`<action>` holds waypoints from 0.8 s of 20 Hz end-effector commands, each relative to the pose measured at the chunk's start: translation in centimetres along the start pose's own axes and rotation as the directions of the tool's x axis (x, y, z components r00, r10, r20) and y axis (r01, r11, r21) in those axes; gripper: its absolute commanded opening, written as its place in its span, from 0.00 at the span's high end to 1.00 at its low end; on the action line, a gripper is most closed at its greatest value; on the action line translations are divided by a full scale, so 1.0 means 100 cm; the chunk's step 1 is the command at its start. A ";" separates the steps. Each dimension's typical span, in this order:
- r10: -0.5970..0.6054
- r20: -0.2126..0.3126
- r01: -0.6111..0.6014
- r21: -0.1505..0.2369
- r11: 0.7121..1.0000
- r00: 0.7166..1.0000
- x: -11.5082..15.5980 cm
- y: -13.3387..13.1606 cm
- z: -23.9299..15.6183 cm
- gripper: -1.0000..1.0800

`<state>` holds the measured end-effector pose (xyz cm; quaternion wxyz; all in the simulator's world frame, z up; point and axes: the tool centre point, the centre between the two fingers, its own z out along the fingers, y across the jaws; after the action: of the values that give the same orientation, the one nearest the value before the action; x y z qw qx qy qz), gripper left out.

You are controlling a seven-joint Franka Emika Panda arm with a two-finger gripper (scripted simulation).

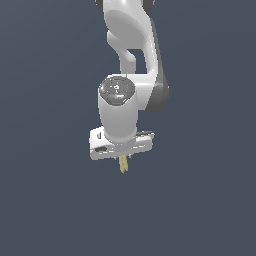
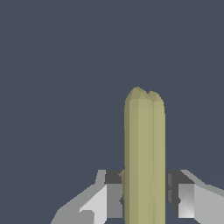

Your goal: Pick up the object and move it to a goal position.

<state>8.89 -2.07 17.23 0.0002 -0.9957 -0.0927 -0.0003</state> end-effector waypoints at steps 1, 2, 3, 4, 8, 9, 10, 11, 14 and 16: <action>0.000 0.001 0.000 0.000 1.000 1.000 0.010 0.005 -0.009 1.00; 0.000 0.001 0.000 0.000 1.000 1.000 0.014 0.007 -0.012 1.00; 0.000 0.001 0.000 0.000 1.000 1.000 0.017 0.008 -0.015 1.00; 0.000 0.001 0.000 0.000 1.000 1.000 0.021 0.010 -0.017 1.00; 0.000 0.001 0.000 0.000 1.000 1.000 0.032 0.015 -0.027 1.00; 0.000 0.001 0.000 0.000 1.000 1.000 0.034 0.016 -0.028 1.00; 0.000 0.001 0.000 0.000 1.000 1.000 0.036 0.017 -0.030 1.00; 0.000 0.001 0.000 0.000 1.000 1.000 0.038 0.018 -0.031 1.00; 0.000 0.001 0.000 0.000 1.000 1.000 0.043 0.020 -0.035 1.00; 0.000 0.001 0.000 0.000 1.000 1.000 0.045 0.021 -0.037 1.00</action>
<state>13.50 -3.28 20.74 0.0000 -0.9957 -0.0927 -0.0001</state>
